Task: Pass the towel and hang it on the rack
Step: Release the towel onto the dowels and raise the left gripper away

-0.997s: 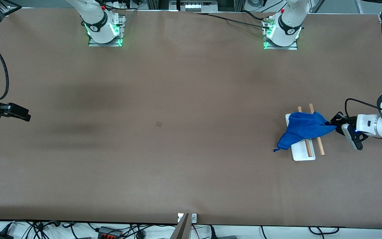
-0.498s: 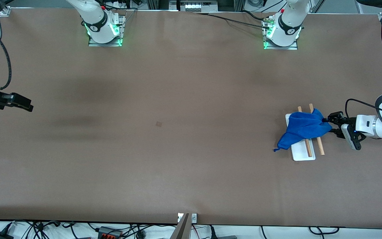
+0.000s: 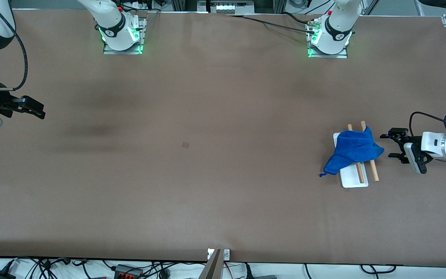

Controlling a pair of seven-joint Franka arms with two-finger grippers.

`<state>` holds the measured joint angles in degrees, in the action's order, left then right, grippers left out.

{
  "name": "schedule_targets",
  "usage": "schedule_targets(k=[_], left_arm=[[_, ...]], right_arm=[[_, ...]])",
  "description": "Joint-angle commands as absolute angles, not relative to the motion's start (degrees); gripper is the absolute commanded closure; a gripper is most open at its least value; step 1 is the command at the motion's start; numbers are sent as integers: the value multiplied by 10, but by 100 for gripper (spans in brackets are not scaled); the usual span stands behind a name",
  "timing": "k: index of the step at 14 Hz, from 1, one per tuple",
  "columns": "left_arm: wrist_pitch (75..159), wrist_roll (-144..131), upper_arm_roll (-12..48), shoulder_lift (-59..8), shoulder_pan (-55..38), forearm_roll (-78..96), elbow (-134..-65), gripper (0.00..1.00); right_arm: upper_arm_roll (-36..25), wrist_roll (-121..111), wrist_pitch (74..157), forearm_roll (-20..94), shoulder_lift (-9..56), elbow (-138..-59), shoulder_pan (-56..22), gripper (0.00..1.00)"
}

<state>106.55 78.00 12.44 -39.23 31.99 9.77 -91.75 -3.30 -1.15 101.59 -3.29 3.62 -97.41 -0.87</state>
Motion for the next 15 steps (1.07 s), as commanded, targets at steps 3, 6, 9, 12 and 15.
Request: schedule_targets(k=[3, 6, 9, 12, 15], left_arm=[[998, 793, 128, -390, 330, 99, -871, 0], [953, 793, 129, -388, 330, 91, -838, 0], [892, 788, 130, -382, 326, 90, -779, 0], [801, 739, 132, -381, 322, 90, -725, 0], [746, 702, 133, -377, 322, 90, -685, 0]], right_arm=[[-22, -22, 997, -37, 26, -982, 1, 0], [-22, -21, 998, -35, 25, -979, 1, 0], [-21, -22, 1005, -34, 25, -979, -3, 0], [-21, -22, 1003, -34, 25, -977, -4, 0], [-21, -22, 1005, -34, 25, -977, -7, 0]])
